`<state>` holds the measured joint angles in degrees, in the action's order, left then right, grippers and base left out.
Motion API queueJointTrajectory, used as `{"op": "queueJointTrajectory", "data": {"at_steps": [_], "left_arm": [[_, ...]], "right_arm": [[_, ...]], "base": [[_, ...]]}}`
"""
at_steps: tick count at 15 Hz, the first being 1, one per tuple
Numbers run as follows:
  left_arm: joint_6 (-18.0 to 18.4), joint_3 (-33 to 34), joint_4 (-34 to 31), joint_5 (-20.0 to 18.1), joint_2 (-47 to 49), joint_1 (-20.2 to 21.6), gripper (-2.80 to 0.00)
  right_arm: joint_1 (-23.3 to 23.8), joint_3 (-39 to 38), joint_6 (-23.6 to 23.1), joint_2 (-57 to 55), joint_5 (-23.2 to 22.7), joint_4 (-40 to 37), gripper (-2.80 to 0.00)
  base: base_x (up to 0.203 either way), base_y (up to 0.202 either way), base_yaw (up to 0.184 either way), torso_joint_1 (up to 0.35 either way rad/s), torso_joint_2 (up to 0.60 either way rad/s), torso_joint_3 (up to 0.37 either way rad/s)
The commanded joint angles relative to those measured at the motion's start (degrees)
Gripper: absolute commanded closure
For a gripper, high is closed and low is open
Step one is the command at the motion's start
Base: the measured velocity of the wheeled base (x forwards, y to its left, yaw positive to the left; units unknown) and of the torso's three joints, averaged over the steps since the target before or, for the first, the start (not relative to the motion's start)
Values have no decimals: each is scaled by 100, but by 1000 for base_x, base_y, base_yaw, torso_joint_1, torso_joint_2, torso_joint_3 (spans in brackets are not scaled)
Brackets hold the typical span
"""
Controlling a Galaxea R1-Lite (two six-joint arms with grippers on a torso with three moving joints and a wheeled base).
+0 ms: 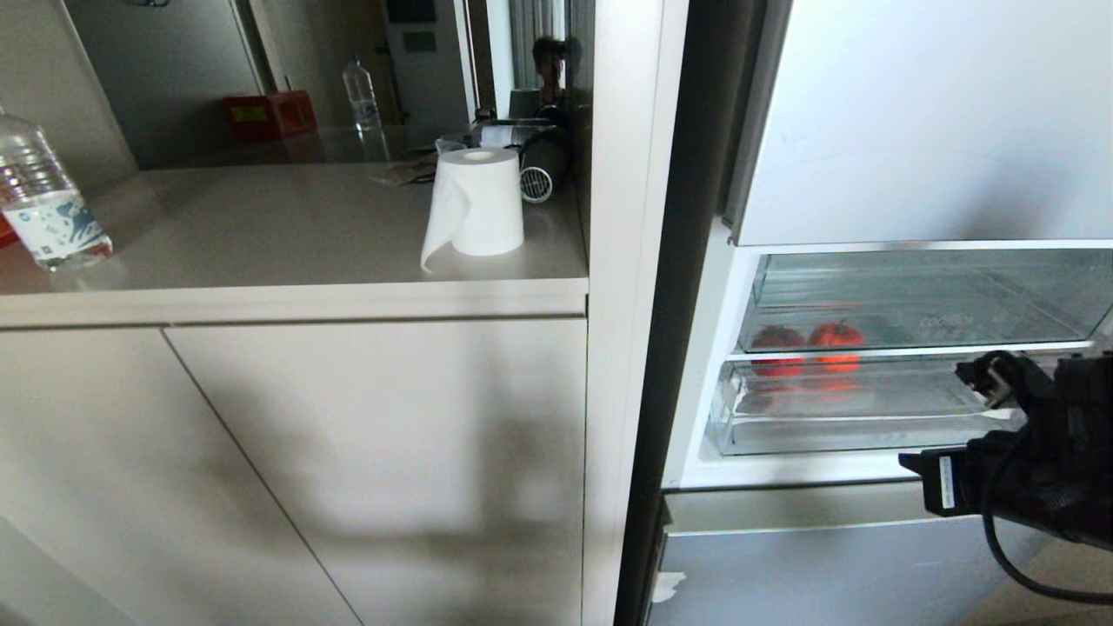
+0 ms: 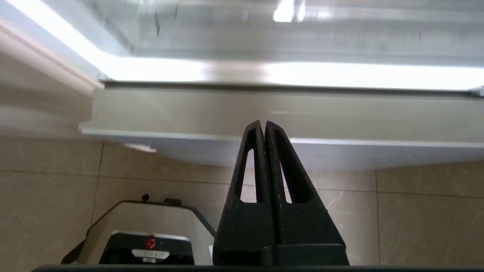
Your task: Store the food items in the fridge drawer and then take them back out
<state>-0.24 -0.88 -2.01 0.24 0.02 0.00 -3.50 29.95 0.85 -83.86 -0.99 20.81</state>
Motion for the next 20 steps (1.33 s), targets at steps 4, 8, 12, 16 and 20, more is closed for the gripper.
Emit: {"op": "queueJointTrajectory", "data": {"at_steps": [4,8,12,16,20], "left_arm": [[-2,0,-1,2,-2,0,0],[-2,0,-1,2,-2,0,0],[-2,0,-1,2,-2,0,0],[-2,0,-1,2,-2,0,0],[-2,0,-1,2,-2,0,0]], "right_arm": [[-4,-930,-23,2144,10,-113,0],[37,-1930,-41,5067,-8,-526,0],[361,-2859,-168,7169,-4,-1331,0],[422,-2995,-684,7582,-12,-2073,0],[335,-2995,-907,8387,-116,-2123,0]], "base": [[0,0,0,0,0,0],[0,0,0,0,0,0],[0,0,0,0,0,0],[0,0,0,0,0,0],[0,0,0,0,0,0]]}}
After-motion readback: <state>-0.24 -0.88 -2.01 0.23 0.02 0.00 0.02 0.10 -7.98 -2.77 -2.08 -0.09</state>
